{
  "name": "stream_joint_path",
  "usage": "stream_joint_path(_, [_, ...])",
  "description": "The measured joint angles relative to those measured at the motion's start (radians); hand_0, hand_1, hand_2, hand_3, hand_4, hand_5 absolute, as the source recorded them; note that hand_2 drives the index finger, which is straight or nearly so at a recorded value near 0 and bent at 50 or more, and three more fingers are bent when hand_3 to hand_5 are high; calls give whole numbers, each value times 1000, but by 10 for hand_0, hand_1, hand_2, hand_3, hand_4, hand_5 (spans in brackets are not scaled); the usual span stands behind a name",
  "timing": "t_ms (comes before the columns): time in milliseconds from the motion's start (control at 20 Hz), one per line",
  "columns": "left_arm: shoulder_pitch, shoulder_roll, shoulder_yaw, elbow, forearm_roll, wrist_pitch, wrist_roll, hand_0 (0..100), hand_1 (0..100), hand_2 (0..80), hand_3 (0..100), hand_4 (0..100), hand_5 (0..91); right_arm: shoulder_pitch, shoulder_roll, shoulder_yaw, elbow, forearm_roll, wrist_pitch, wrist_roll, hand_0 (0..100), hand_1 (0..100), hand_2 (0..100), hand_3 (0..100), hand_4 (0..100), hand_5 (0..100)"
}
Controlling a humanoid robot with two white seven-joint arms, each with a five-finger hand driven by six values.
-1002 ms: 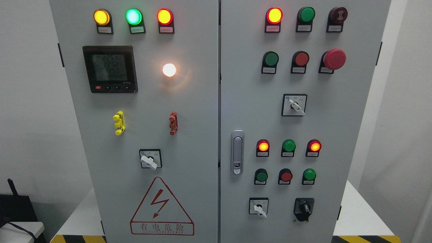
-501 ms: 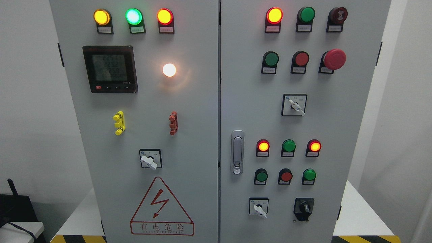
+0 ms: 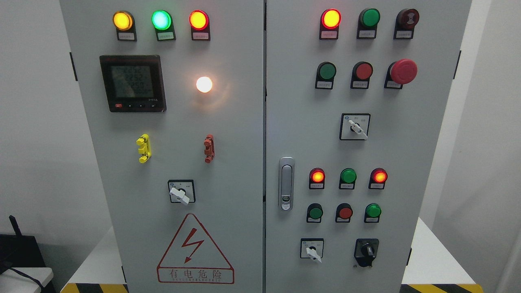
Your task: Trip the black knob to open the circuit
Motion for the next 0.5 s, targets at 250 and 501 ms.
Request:
stream_joint_path(250, [0, 0, 0, 0, 0, 0, 0, 120, 389, 0, 0, 0, 0, 18, -1, -27, -157, -1, -3, -2, 232, 667, 387, 707, 804, 873])
stream_joint_path(501, [0, 0, 0, 0, 0, 0, 0, 120, 389, 0, 0, 0, 0, 12, -1, -47, -304, -2, -3, -4, 235, 665, 398, 729, 829, 902])
